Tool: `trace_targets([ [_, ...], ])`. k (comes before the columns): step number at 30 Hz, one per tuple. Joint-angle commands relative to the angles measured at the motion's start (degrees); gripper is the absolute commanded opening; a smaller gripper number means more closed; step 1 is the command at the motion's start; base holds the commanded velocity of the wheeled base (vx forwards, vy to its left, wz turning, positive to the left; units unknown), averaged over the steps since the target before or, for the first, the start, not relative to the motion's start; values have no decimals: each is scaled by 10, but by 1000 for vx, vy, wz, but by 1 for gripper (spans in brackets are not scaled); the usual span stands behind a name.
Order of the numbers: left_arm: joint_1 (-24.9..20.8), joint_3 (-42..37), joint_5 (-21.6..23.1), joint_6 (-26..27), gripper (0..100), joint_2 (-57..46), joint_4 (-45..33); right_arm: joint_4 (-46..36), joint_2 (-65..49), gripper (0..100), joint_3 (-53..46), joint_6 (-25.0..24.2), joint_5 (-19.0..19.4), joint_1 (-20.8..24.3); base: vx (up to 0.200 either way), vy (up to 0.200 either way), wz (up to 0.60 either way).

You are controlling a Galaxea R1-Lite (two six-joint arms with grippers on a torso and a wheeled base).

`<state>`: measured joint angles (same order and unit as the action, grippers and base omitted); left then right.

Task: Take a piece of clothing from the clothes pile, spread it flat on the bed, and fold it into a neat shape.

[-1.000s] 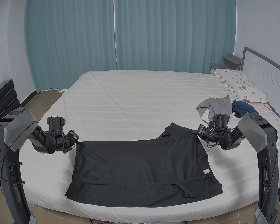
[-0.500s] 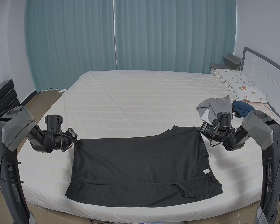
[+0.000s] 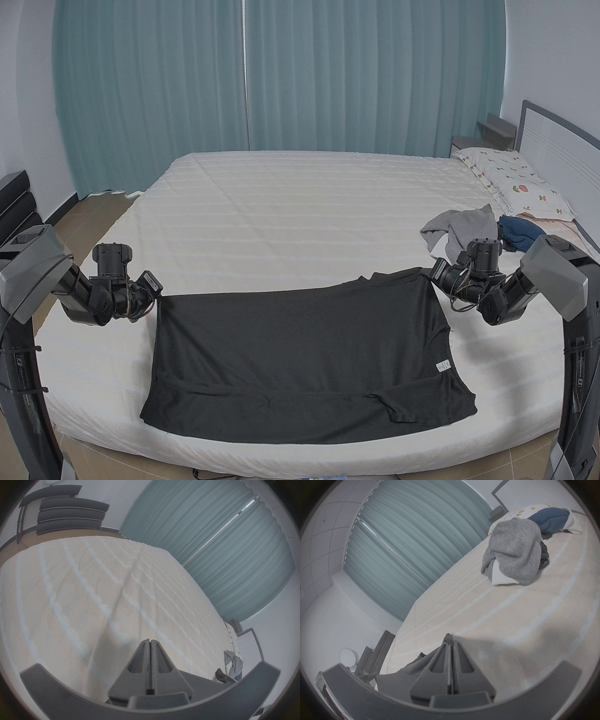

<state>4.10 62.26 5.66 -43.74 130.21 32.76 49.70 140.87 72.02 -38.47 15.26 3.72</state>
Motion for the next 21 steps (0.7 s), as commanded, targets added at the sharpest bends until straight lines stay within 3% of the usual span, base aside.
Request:
trace_targets([
  [1, 0, -2, 0, 0, 0, -1, -1, -2, -2, 0, -5, 2, 0, -4, 0, 0, 0],
  [21, -5, -103, 1, 133, 0, -24, 42, -37, -44, 0, -102, 55, 32, -12, 0, 0, 0],
])
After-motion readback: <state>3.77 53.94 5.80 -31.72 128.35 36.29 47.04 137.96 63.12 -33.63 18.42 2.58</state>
